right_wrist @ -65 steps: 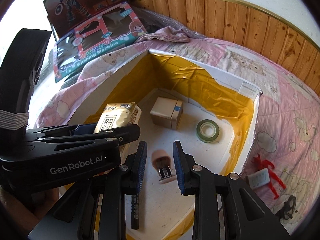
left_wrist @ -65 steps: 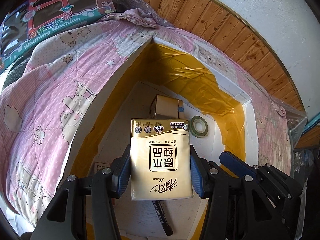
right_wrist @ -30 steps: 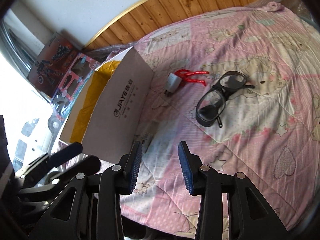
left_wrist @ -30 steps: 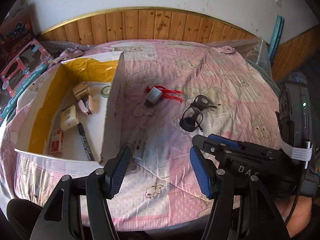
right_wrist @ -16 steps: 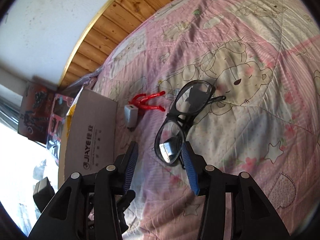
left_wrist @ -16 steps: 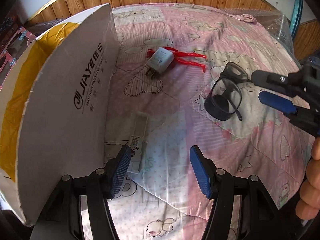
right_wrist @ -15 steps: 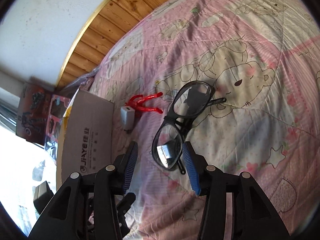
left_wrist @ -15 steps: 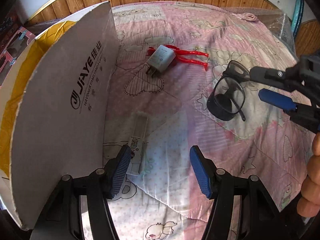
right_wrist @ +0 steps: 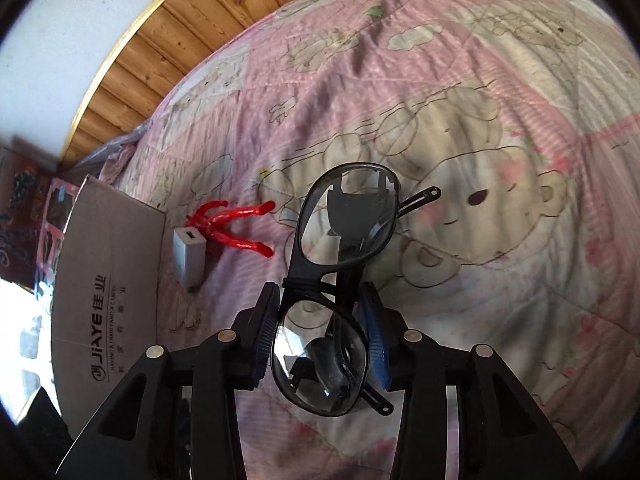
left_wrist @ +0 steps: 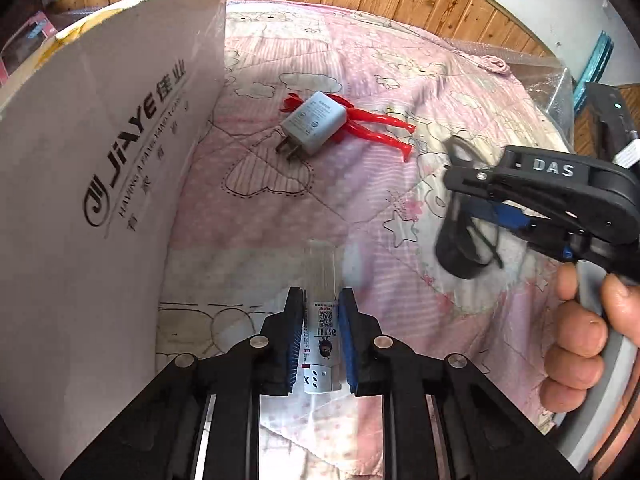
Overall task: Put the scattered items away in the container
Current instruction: 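Grasp the clear cylindrical bottle with the left tool while the right tool grasps the black glasses, then lift the bottle and glasses and carry them toward the cardboard box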
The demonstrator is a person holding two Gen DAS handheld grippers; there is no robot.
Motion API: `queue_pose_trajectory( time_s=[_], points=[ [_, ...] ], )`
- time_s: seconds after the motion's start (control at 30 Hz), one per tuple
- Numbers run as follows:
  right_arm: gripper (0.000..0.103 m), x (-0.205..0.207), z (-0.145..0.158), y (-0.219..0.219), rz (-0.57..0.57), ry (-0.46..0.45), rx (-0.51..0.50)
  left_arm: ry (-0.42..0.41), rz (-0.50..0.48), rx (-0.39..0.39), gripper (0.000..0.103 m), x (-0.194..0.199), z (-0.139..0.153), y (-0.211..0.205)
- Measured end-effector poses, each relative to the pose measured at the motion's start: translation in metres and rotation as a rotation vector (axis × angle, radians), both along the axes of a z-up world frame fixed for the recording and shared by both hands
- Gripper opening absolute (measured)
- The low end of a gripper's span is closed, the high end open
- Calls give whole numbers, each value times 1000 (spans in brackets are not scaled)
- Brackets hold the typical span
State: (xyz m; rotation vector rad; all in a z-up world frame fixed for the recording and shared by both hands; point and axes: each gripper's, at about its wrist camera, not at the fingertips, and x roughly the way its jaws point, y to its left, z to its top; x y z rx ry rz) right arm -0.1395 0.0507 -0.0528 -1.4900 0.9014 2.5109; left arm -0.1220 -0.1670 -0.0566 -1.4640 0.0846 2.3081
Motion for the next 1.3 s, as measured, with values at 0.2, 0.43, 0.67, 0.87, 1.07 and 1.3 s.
queue_pose_trajectory(
  time_s=[0.2,0.43,0.67,0.87,1.07,1.3],
  points=[
    [47,-3,-12,-1,24,19,20,41,-55,-52,39,5,-12,2],
    [41,11,-14,14,-34,69,-122,58,-75,-68,20,21,-3,9],
    [41,36,-6,18,-53,77,-209,43,-49,-2,20,30,14,20],
    [41,50,5,12,-40,79,-192,37,-43,9,20,43,28,17],
    [41,71,8,5,-19,65,-174,52,-47,2,20,61,39,16],
    [41,97,12,-5,17,56,-159,85,-59,4,20,79,52,21]
  ],
)
